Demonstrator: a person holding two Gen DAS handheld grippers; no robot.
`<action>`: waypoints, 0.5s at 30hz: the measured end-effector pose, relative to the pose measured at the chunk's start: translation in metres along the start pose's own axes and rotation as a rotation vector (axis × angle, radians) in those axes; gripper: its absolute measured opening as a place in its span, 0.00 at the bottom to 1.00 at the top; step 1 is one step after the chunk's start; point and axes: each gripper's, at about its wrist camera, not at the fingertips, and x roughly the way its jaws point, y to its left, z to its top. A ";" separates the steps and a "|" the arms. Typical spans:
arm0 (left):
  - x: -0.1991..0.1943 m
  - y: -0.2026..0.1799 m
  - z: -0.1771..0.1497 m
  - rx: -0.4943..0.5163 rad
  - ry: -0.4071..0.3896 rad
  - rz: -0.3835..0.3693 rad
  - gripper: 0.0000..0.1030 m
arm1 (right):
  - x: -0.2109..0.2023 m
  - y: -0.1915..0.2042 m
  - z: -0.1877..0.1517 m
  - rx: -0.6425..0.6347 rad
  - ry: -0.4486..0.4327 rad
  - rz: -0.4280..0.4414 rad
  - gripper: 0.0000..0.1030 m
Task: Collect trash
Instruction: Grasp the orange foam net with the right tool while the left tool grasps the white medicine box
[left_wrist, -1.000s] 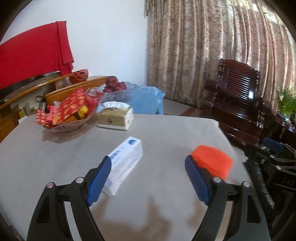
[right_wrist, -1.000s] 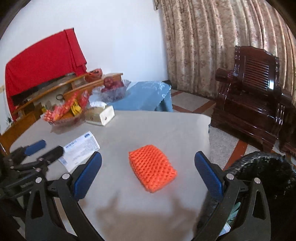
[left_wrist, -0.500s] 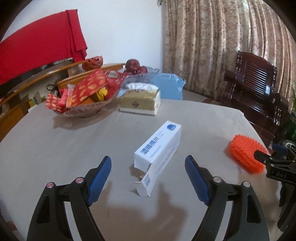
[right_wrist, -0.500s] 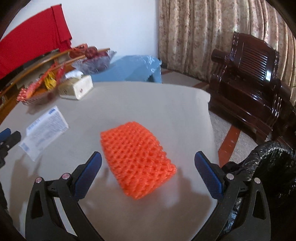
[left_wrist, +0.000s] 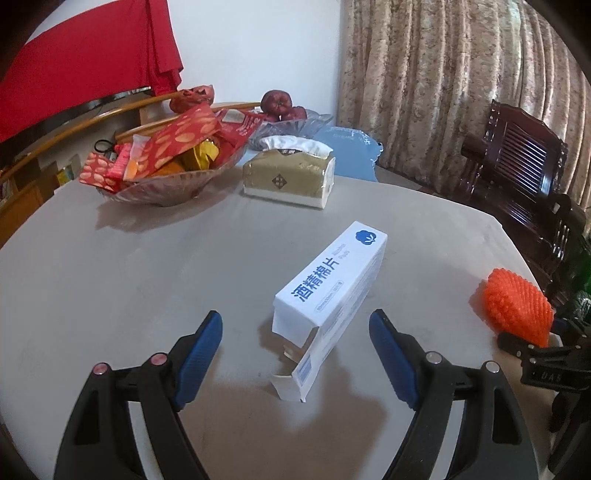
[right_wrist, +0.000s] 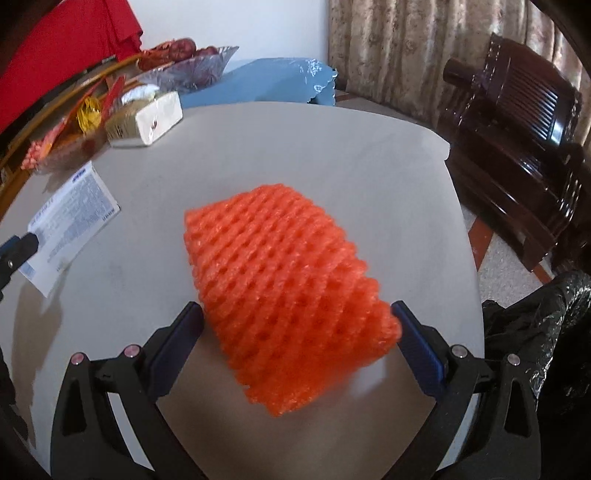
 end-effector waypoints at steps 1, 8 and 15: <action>0.001 0.000 0.000 -0.003 0.003 -0.001 0.78 | 0.000 0.000 0.000 -0.002 0.000 0.000 0.94; 0.016 -0.003 0.002 0.012 0.023 -0.006 0.78 | -0.003 -0.006 -0.001 0.036 -0.026 0.000 0.74; 0.036 -0.011 0.006 0.006 0.067 -0.030 0.77 | -0.005 -0.004 -0.001 0.024 -0.036 -0.007 0.63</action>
